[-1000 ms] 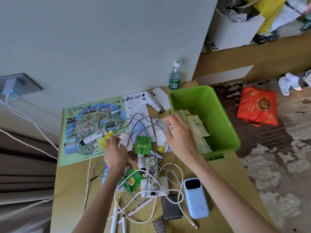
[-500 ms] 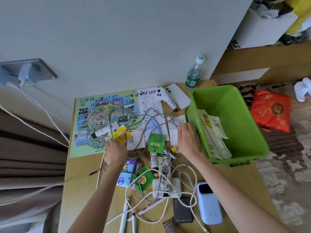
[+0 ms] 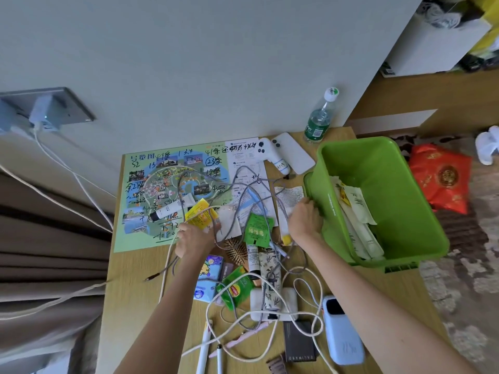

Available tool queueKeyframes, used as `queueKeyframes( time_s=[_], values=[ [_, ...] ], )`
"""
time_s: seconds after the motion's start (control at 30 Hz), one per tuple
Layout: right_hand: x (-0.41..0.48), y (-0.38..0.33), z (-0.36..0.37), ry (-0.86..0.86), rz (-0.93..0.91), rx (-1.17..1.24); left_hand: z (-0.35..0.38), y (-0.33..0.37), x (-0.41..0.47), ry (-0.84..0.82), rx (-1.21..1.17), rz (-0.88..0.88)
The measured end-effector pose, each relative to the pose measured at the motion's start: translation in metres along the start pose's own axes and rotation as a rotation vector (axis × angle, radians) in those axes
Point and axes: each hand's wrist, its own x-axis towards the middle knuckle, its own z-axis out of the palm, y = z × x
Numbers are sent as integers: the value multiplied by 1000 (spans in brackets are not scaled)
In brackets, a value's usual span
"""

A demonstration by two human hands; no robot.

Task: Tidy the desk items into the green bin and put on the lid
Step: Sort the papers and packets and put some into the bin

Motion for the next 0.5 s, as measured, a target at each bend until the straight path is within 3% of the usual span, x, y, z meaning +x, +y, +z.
queueKeyframes(
  time_s=[0.2, 0.5],
  values=[
    [9, -9, 8, -10, 19, -109, 0, 5, 12, 61, -254, -116],
    [13, -3, 5, 24, 48, 135, 4, -1, 36, 43, -559, -250]
  ],
)
